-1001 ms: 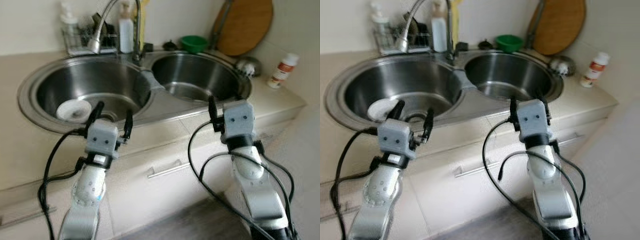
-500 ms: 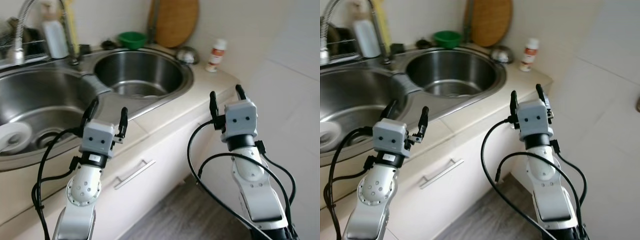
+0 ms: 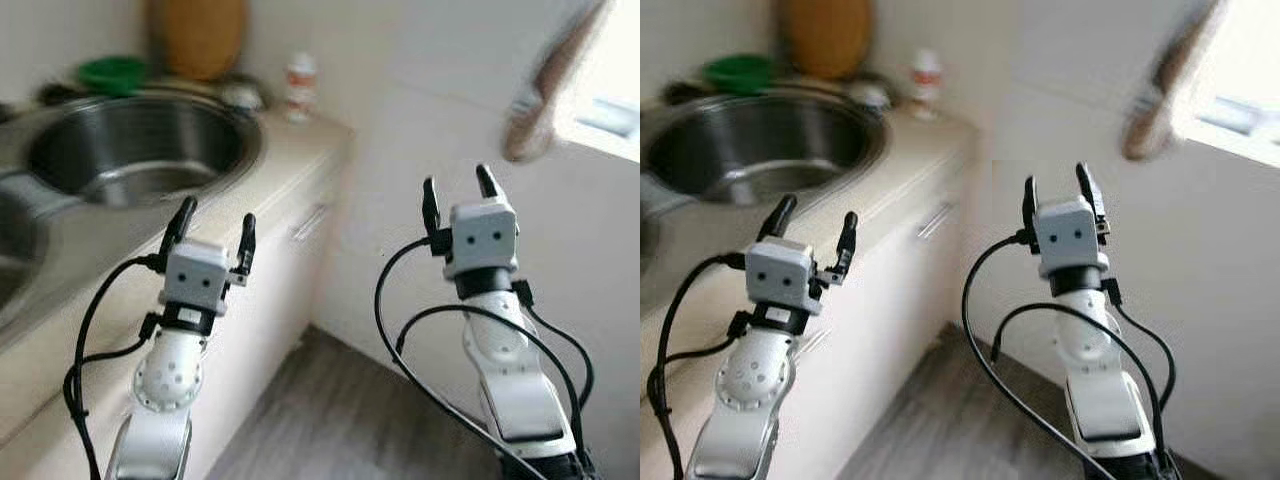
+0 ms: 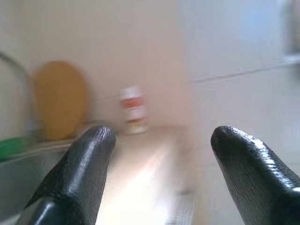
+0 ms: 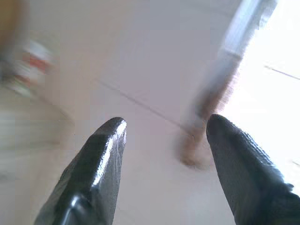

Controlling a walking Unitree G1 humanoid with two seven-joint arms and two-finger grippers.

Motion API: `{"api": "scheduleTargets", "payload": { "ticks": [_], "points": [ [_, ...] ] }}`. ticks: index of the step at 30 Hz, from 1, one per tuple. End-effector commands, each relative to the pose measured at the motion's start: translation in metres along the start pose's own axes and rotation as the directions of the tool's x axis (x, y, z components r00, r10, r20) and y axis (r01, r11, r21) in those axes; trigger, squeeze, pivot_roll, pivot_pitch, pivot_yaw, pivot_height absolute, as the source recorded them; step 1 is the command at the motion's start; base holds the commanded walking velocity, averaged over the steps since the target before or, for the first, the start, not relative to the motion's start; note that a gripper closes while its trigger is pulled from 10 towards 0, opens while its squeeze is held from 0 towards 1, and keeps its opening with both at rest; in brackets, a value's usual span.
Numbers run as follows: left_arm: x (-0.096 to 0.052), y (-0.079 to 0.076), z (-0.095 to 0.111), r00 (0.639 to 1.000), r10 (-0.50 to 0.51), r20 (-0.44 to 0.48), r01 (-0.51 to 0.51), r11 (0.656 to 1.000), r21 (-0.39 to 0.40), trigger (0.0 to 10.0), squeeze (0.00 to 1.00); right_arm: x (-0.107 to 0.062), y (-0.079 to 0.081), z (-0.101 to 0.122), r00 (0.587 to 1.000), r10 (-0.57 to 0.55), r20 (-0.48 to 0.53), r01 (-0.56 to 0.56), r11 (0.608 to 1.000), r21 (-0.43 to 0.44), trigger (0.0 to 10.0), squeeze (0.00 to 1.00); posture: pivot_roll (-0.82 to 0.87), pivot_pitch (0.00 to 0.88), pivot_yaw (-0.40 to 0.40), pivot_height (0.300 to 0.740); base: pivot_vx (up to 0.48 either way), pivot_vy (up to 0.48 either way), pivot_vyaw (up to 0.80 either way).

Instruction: Kitchen organization

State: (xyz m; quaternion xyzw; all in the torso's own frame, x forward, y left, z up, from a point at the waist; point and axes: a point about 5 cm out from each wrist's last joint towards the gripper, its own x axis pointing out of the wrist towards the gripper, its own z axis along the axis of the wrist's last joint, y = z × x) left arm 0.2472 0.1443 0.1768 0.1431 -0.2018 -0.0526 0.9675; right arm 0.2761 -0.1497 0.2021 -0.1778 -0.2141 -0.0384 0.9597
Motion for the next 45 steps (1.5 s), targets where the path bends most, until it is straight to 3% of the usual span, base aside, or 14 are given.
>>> {"api": "scheduleTargets", "payload": {
  "ticks": [1, 21, 30, 35, 38, 45],
  "points": [
    [-0.001, 0.001, 0.001, 1.000, -0.008, 0.005, 0.008, 1.000, 0.005, 10.0, 0.00, 0.001, -0.001, 0.003, 1.000, -0.019, 0.017, 0.019, 1.000, -0.008, 10.0, 0.00, 0.09, 0.000, -0.086, 0.740, 0.000, -0.480, -0.80],
    [-0.002, 0.000, -0.002, 1.000, -0.008, -0.012, 0.008, 1.000, -0.007, 10.0, 0.00, 0.002, -0.004, 0.000, 0.999, -0.044, -0.004, 0.044, 0.999, -0.023, 10.0, 0.00, 0.08, 0.000, -0.083, 0.740, 0.000, -0.071, -0.80],
    [-0.003, -0.001, -0.006, 0.999, -0.018, -0.032, 0.018, 1.000, -0.001, 10.0, 0.00, -0.003, -0.012, -0.011, 0.993, -0.062, -0.097, 0.063, 0.998, 0.008, 10.0, 0.00, 0.06, 0.000, -0.072, 0.740, 0.000, 0.000, -0.80],
    [-0.004, 0.000, -0.009, 0.999, -0.023, -0.044, 0.024, 1.000, 0.004, 10.0, 0.00, -0.014, -0.012, -0.022, 0.982, -0.011, -0.189, 0.013, 1.000, 0.007, 10.0, 0.00, 0.05, 0.000, -0.053, 0.740, 0.000, 0.000, -0.80],
    [-0.004, -0.003, -0.011, 0.998, -0.046, -0.053, 0.046, 0.999, 0.001, 10.0, 0.00, -0.024, -0.009, -0.032, 0.963, 0.011, -0.270, -0.018, 1.000, -0.022, 10.0, 0.00, 0.03, 0.000, -0.027, 0.740, 0.000, 0.000, 0.00],
    [-0.001, -0.004, -0.014, 0.995, -0.076, -0.058, 0.076, 0.997, 0.000, 10.0, 0.00, -0.030, -0.004, -0.039, 0.944, 0.015, -0.330, -0.028, 0.999, -0.034, 10.0, 0.00, 0.02, 0.000, -0.009, 0.740, 0.000, 0.000, 0.00]
  ]
}}
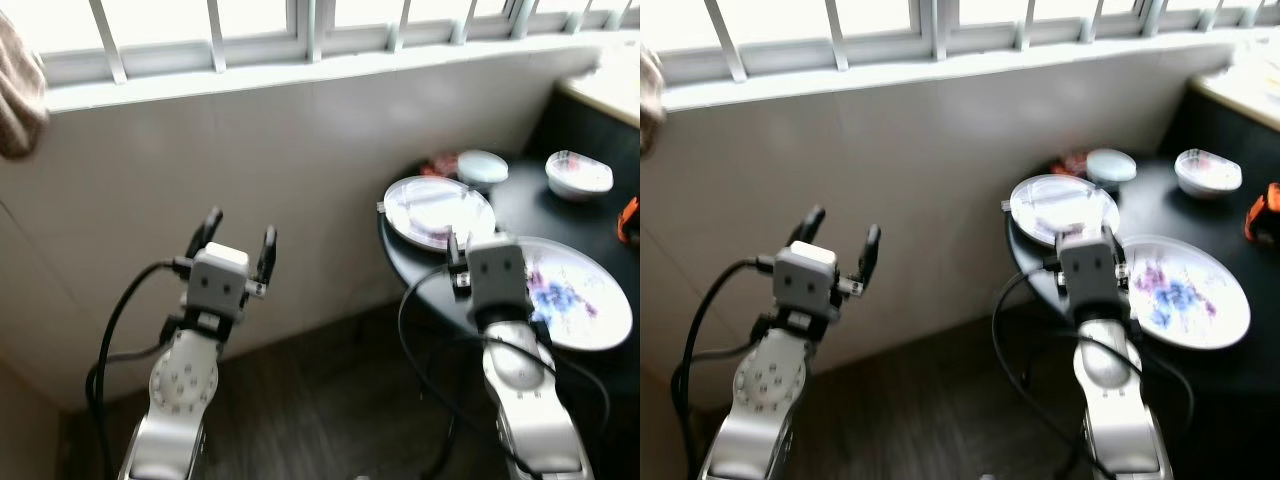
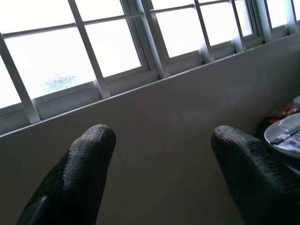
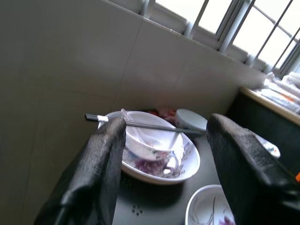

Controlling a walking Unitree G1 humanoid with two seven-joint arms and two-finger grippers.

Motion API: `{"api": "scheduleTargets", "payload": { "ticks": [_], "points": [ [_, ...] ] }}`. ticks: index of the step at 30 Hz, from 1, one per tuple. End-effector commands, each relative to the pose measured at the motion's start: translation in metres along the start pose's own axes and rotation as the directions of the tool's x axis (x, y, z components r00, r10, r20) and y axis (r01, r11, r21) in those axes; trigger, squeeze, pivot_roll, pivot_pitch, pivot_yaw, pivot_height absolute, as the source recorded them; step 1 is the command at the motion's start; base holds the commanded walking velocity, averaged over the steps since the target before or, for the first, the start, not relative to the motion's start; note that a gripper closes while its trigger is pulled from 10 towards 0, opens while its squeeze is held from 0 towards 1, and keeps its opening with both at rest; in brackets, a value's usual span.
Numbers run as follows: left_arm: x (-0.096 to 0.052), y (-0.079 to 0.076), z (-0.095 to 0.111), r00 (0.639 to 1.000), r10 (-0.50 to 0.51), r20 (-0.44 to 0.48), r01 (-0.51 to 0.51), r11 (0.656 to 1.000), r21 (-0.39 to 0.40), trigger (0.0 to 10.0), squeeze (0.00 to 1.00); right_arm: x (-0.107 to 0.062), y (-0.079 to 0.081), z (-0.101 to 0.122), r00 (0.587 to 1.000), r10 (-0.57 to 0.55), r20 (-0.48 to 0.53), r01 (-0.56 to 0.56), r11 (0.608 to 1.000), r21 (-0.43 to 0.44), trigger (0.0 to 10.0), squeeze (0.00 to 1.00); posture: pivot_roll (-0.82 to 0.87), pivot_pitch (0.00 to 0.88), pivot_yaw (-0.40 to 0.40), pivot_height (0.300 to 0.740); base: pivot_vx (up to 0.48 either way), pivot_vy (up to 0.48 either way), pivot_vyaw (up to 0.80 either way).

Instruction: Kitchen organization

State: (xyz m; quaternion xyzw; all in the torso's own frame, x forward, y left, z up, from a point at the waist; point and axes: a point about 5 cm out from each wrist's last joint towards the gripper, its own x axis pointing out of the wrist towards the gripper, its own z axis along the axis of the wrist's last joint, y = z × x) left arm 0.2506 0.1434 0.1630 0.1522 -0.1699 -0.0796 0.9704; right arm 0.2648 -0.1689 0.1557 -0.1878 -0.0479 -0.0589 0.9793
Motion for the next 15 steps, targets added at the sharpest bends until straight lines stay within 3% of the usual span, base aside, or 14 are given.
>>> {"api": "scheduleTargets", "payload": {
  "ticks": [1, 13, 15],
  "points": [
    [0.001, 0.000, -0.001, 1.000, -0.016, -0.004, 0.016, 1.000, 0.001, 10.0, 0.00, -0.001, 0.000, 0.001, 1.000, -0.011, -0.017, 0.010, 1.000, -0.005, 10.0, 0.00, 0.02, 0.000, -0.003, 0.740, 0.000, 0.000, 0.00],
    [0.003, -0.004, -0.005, 0.999, -0.045, -0.021, 0.044, 0.999, -0.006, 10.0, 0.00, -0.001, -0.015, -0.021, 0.975, -0.113, -0.194, 0.112, 0.994, -0.013, 10.0, 0.00, 0.00, 0.000, 0.010, 0.740, 0.000, 0.000, 0.00],
    [0.003, -0.005, -0.007, 0.998, -0.048, -0.030, 0.048, 0.999, -0.004, 10.0, 0.00, 0.000, -0.020, -0.025, 0.963, -0.147, -0.228, 0.151, 0.988, 0.002, 10.0, 0.00, 0.00, 0.000, 0.005, 0.740, 0.000, 0.000, -0.80]
  ]
}}
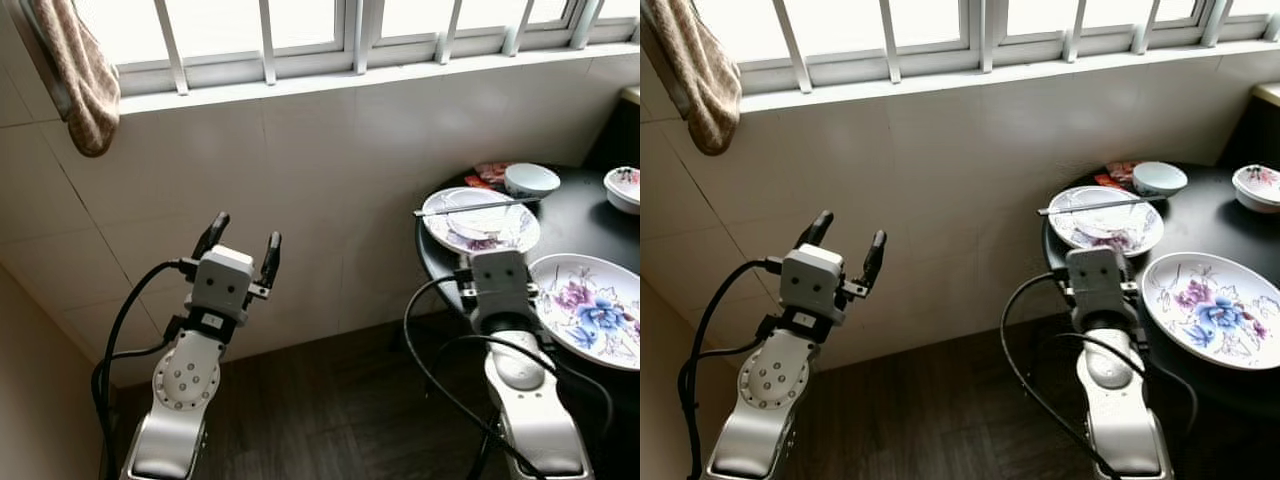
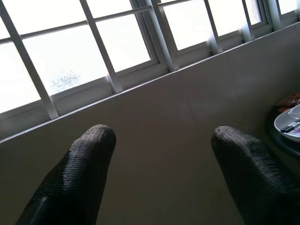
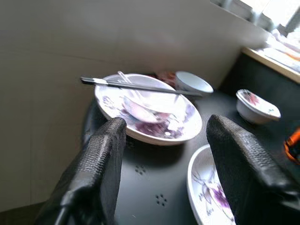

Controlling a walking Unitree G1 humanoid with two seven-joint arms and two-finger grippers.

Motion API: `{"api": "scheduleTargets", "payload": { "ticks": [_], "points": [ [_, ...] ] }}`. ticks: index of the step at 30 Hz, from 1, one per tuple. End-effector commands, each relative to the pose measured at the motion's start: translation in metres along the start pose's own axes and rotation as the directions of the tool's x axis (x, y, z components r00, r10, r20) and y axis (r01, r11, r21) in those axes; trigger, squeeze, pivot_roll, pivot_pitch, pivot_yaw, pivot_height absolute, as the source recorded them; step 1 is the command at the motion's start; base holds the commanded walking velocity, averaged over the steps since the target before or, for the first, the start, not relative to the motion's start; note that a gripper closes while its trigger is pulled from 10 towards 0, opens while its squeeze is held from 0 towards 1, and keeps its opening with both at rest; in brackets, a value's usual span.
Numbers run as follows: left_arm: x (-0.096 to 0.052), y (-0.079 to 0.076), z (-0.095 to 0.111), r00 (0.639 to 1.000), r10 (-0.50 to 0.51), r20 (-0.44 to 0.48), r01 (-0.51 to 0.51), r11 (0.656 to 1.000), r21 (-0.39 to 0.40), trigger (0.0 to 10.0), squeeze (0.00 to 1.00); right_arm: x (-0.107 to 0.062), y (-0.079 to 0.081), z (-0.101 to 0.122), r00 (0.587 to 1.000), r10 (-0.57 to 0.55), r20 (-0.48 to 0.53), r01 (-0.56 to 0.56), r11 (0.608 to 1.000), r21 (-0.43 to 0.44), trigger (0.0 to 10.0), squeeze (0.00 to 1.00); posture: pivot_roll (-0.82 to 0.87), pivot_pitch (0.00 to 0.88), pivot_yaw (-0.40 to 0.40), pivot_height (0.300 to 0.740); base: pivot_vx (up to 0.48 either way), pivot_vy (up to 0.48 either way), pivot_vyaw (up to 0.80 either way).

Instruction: Kitchen organization

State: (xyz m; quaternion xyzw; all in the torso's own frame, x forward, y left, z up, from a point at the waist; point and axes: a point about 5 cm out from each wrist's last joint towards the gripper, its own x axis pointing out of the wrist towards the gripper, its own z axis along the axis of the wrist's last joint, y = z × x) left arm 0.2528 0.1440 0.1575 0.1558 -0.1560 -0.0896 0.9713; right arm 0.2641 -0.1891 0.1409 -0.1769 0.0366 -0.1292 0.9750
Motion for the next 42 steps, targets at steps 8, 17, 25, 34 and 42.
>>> {"api": "scheduleTargets", "payload": {
  "ticks": [8, 17, 25, 34, 42],
  "points": [
    [0.001, -0.001, -0.002, 1.000, -0.012, -0.020, 0.012, 1.000, 0.001, 10.0, 0.00, 0.006, -0.012, -0.008, 0.994, -0.075, -0.080, 0.078, 0.996, 0.035, 10.0, 0.00, 0.01, 0.000, -0.005, 0.740, 0.000, 0.000, -0.20],
    [0.002, -0.002, -0.001, 1.000, -0.014, -0.025, 0.014, 1.000, 0.000, 10.0, 0.00, 0.012, 0.002, -0.007, 0.996, 0.060, -0.072, -0.060, 0.998, 0.005, 10.0, 0.00, 0.01, 0.000, -0.011, 0.740, 0.000, 0.000, -0.27],
    [0.002, -0.003, -0.002, 0.999, -0.018, -0.037, 0.019, 1.000, 0.006, 10.0, 0.00, 0.016, -0.005, -0.018, 0.989, 0.063, -0.132, -0.067, 0.998, -0.020, 10.0, 0.00, 0.02, 0.000, -0.015, 0.740, 0.000, 0.000, 0.00],
    [0.003, -0.004, -0.002, 0.999, -0.024, -0.038, 0.024, 1.000, 0.004, 10.0, 0.00, 0.014, 0.005, -0.017, 0.986, 0.103, -0.132, -0.104, 0.995, -0.005, 10.0, 0.00, 0.02, 0.000, -0.017, 0.740, 0.000, -0.357, 0.00],
    [0.003, -0.003, 0.000, 0.999, -0.017, -0.028, 0.017, 1.000, -0.012, 10.0, 0.00, 0.016, 0.003, -0.019, 0.984, 0.072, -0.161, -0.071, 0.997, 0.012, 10.0, 0.00, 0.02, 0.000, -0.019, 0.740, 0.000, -0.180, 0.00]
  ]
}}
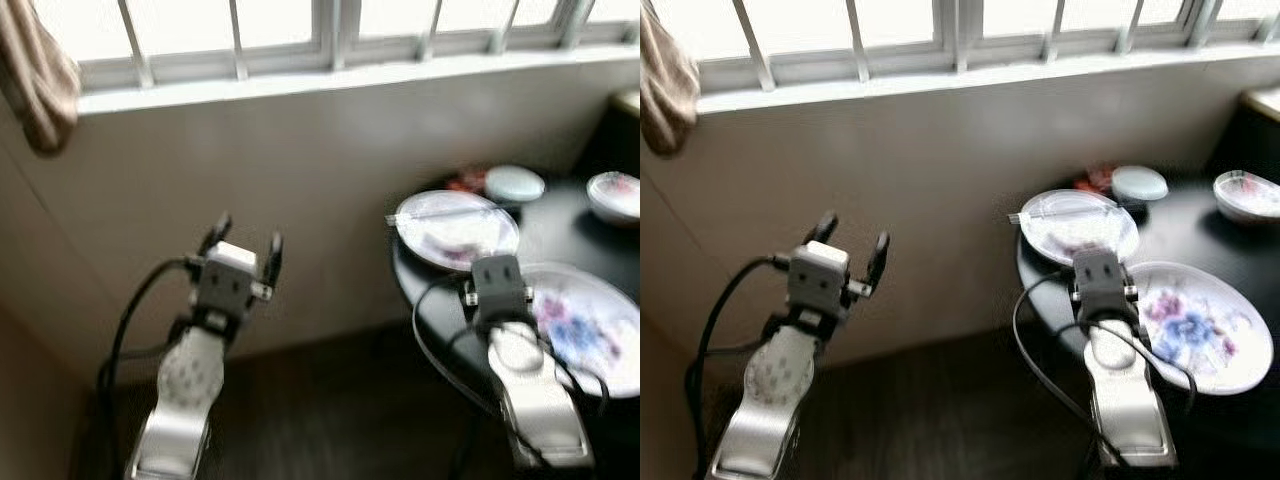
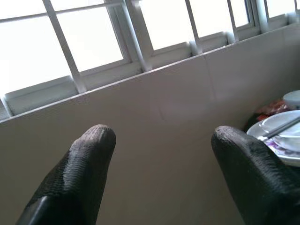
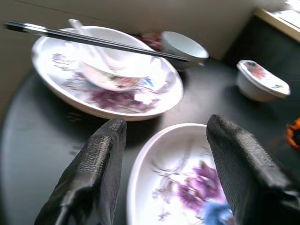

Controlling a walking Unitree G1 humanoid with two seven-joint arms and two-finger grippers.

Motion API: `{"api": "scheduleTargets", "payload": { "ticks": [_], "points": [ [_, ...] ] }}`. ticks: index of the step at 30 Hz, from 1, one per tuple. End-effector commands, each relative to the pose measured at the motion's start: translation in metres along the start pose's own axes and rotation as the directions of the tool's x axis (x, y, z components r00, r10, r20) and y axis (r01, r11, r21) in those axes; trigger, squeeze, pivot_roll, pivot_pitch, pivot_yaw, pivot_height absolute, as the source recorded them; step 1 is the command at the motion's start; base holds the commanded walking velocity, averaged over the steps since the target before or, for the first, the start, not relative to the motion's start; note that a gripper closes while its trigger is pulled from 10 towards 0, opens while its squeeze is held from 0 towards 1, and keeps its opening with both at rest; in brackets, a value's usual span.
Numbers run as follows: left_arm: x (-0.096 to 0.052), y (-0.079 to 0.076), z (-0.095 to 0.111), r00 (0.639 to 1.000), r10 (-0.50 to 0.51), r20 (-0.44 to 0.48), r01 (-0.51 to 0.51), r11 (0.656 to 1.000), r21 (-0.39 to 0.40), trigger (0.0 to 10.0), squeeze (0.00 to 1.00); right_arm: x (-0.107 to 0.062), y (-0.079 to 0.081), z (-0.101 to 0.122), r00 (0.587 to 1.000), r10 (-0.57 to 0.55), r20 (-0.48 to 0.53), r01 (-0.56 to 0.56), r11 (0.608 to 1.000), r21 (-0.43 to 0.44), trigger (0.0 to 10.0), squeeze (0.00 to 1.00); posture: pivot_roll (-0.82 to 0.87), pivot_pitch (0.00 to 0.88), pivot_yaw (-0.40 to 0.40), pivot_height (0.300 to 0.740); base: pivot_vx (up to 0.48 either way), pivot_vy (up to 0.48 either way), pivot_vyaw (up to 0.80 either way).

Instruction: Kitchen organization

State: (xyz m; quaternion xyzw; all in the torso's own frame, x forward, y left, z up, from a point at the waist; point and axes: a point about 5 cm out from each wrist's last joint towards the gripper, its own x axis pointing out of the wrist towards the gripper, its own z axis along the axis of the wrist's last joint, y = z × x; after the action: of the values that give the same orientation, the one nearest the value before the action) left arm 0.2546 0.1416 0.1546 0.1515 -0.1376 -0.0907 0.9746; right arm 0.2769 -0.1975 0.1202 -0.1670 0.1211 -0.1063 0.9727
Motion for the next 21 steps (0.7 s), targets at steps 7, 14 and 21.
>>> {"api": "scheduleTargets", "payload": {
  "ticks": [7, 14, 21],
  "points": [
    [0.001, 0.000, 0.002, 1.000, -0.010, 0.003, 0.010, 1.000, 0.003, 10.0, 0.00, 0.003, 0.003, -0.003, 0.998, 0.049, -0.044, -0.046, 0.997, 0.058, 10.0, 0.00, 0.02, 0.000, -0.020, 0.740, 0.000, 0.000, 0.00],
    [0.002, -0.001, 0.002, 1.000, -0.012, 0.001, 0.012, 1.000, 0.003, 10.0, 0.00, 0.005, 0.009, 0.007, 0.987, 0.156, 0.028, -0.158, 0.986, 0.060, 10.0, 0.00, 0.02, 0.000, -0.024, 0.740, 0.000, 0.000, 0.00],
    [0.001, -0.002, 0.001, 1.000, -0.011, -0.005, 0.011, 1.000, 0.005, 10.0, 0.00, 0.006, 0.021, -0.011, 0.960, 0.267, -0.081, -0.268, 0.963, -0.001, 10.0, 0.00, 0.03, 0.000, -0.028, 0.740, 0.000, 0.000, 0.00]
  ]
}}
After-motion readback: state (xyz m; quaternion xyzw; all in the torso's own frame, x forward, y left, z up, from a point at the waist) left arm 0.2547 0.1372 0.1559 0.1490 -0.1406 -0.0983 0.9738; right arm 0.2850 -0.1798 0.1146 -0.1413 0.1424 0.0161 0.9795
